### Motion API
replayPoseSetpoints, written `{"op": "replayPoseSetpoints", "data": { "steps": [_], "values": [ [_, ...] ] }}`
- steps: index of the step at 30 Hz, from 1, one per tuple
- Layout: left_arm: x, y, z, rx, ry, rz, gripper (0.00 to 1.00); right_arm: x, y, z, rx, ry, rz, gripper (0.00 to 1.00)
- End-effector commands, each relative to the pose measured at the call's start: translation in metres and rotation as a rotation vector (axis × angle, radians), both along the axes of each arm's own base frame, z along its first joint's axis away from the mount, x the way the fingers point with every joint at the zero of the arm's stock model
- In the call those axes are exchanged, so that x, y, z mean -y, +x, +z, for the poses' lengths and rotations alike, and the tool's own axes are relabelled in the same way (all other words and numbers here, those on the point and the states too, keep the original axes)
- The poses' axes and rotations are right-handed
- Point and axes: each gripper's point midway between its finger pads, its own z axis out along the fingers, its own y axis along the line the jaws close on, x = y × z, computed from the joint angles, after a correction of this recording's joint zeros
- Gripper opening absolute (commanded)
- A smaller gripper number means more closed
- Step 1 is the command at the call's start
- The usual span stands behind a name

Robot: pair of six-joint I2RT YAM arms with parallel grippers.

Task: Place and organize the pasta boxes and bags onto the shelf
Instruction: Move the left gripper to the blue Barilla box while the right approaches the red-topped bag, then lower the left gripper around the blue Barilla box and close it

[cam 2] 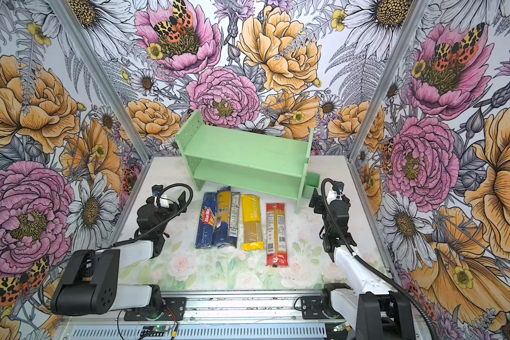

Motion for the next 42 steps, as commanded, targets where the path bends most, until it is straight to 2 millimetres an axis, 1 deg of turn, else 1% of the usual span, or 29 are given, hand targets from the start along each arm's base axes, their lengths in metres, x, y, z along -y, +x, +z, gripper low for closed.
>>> {"op": "replayPoseSetpoints", "data": {
  "steps": [1,4,6,9,10,13,17,19,21,24,29,34,36,42],
  "values": [
    [0.015,-0.002,0.01,-0.063,0.025,-0.019,0.99,-0.02,-0.014,-0.015,-0.155,0.088,0.078,0.93],
    [0.041,-0.008,0.024,-0.112,-0.063,-0.086,0.99,-0.027,-0.021,-0.009,-0.176,0.117,0.102,0.93],
    [0.056,-0.013,0.029,-0.152,-0.087,-0.102,0.99,-0.033,-0.027,-0.005,-0.179,0.137,0.121,0.93],
    [0.071,-0.023,0.026,-0.235,-0.106,-0.096,0.99,-0.042,-0.033,0.001,-0.173,0.177,0.147,0.94],
    [0.074,-0.027,0.024,-0.269,-0.124,-0.094,0.99,-0.044,-0.036,0.002,-0.177,0.194,0.144,0.92],
    [0.083,-0.038,0.013,-0.365,-0.179,-0.105,0.99,-0.054,-0.041,0.005,-0.185,0.236,0.181,0.91],
    [0.094,-0.053,0.002,-0.431,-0.222,-0.114,0.99,-0.073,-0.047,0.003,-0.214,0.297,0.245,0.9],
    [0.099,-0.061,-0.007,-0.457,-0.247,-0.115,0.99,-0.083,-0.05,-0.001,-0.241,0.332,0.272,0.88],
    [0.102,-0.07,-0.02,-0.494,-0.285,-0.103,0.99,-0.098,-0.054,-0.003,-0.262,0.353,0.317,0.88],
    [0.106,-0.083,-0.039,-0.543,-0.311,-0.079,0.99,-0.122,-0.059,-0.005,-0.284,0.331,0.37,0.88],
    [0.111,-0.104,-0.069,-0.615,-0.319,-0.057,0.99,-0.151,-0.065,-0.009,-0.303,0.272,0.408,0.9],
    [0.116,-0.12,-0.093,-0.699,-0.329,-0.051,0.99,-0.171,-0.062,-0.012,-0.327,0.224,0.434,0.91],
    [0.119,-0.124,-0.095,-0.711,-0.33,-0.062,0.99,-0.176,-0.061,-0.013,-0.335,0.214,0.44,0.92],
    [0.119,-0.134,-0.105,-0.761,-0.306,-0.057,0.99,-0.185,-0.06,-0.014,-0.341,0.191,0.45,0.93]
  ]
}}
